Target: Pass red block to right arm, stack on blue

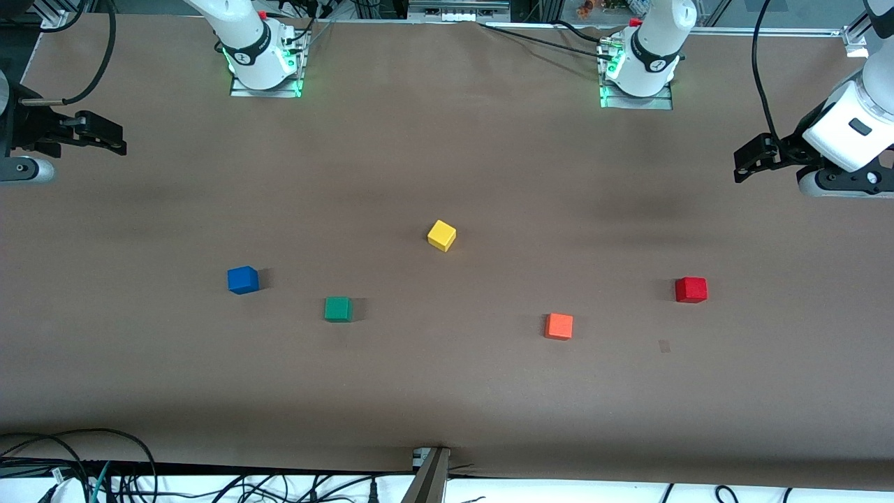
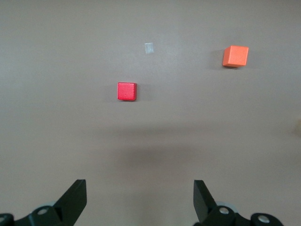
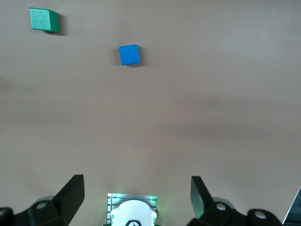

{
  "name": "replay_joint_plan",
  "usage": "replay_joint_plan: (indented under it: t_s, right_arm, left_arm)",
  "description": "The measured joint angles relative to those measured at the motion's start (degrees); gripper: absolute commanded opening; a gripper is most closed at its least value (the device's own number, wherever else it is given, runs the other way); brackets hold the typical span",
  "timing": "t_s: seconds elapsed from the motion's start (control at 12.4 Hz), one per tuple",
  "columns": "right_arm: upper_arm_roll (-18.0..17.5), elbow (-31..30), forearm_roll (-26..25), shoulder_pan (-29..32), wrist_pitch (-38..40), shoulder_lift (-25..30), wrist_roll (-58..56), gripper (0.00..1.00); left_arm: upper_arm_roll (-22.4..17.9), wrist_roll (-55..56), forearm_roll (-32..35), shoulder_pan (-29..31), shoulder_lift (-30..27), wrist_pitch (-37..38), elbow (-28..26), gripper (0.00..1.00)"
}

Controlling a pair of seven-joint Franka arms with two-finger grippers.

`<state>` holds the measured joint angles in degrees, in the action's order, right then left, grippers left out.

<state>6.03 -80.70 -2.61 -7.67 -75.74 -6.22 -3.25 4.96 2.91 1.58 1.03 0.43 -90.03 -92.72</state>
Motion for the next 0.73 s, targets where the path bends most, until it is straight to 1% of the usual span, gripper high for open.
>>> replay_joint_plan:
  t_s: [0.73]
  right_arm:
    - [0.0, 0.0, 0.0, 0.0, 0.0, 0.0, 0.0, 1.00]
  left_arm:
    - [0.1, 0.0, 0.0, 0.0, 0.8, -0.5, 1.1, 1.00]
